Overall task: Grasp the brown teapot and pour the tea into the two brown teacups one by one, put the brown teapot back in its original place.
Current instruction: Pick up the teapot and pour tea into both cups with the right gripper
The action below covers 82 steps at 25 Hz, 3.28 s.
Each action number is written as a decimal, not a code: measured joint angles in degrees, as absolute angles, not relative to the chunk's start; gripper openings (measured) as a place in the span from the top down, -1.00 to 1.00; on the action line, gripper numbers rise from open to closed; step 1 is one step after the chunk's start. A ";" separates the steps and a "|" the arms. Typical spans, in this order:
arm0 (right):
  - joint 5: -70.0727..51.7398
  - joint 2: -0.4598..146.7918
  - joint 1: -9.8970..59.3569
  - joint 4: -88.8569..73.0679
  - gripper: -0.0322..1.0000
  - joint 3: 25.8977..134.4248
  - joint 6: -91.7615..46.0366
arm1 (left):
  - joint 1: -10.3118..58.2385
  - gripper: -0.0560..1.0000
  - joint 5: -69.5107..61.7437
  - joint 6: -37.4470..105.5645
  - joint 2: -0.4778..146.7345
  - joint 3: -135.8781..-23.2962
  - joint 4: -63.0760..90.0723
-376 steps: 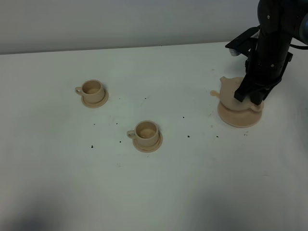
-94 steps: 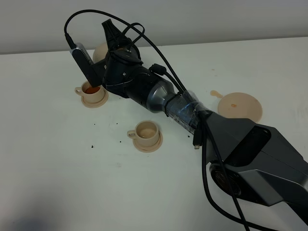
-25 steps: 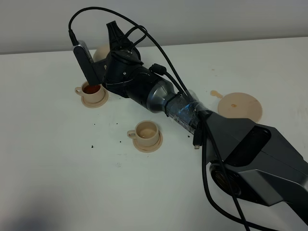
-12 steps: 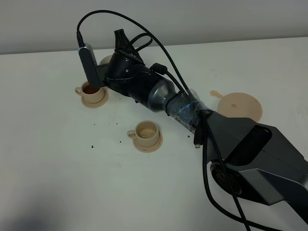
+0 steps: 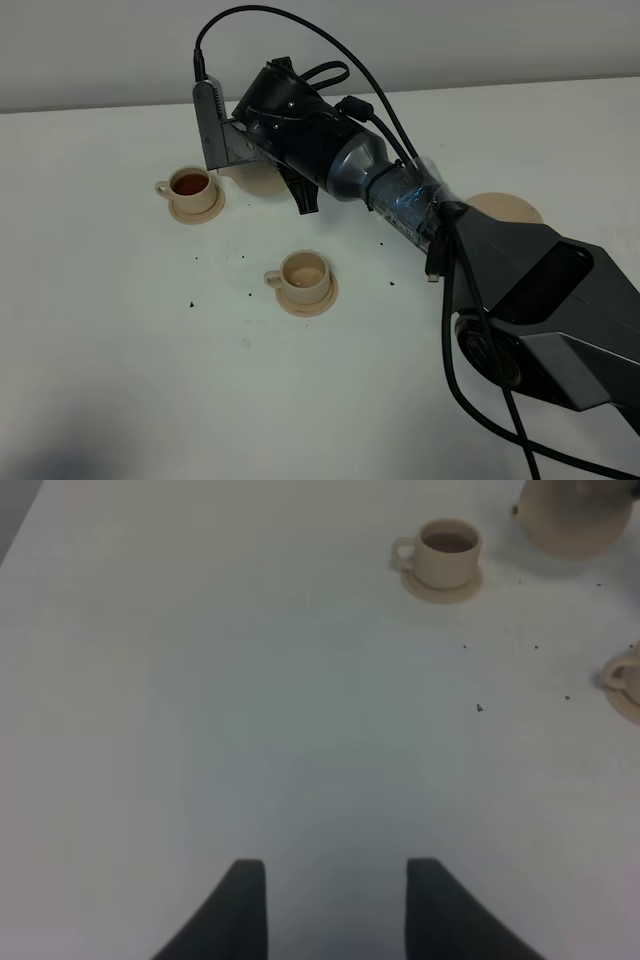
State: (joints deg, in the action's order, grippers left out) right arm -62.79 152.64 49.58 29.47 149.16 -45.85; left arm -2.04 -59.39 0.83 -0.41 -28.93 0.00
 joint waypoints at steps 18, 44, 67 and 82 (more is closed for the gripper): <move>-69.08 150.84 44.75 5.57 0.70 149.16 -48.12 | -2.04 0.18 -59.39 0.83 -0.41 -28.93 0.00; -70.77 127.49 45.81 12.33 0.70 125.92 -38.50 | -2.04 0.18 -59.39 0.83 -0.41 -28.93 0.00; -52.67 109.65 51.50 30.34 0.70 80.26 -24.24 | -2.04 0.18 -59.39 0.83 -0.41 -28.93 0.00; -50.00 115.19 54.27 43.13 0.70 79.69 -17.89 | -2.04 0.18 -59.39 0.83 -0.41 -28.93 0.00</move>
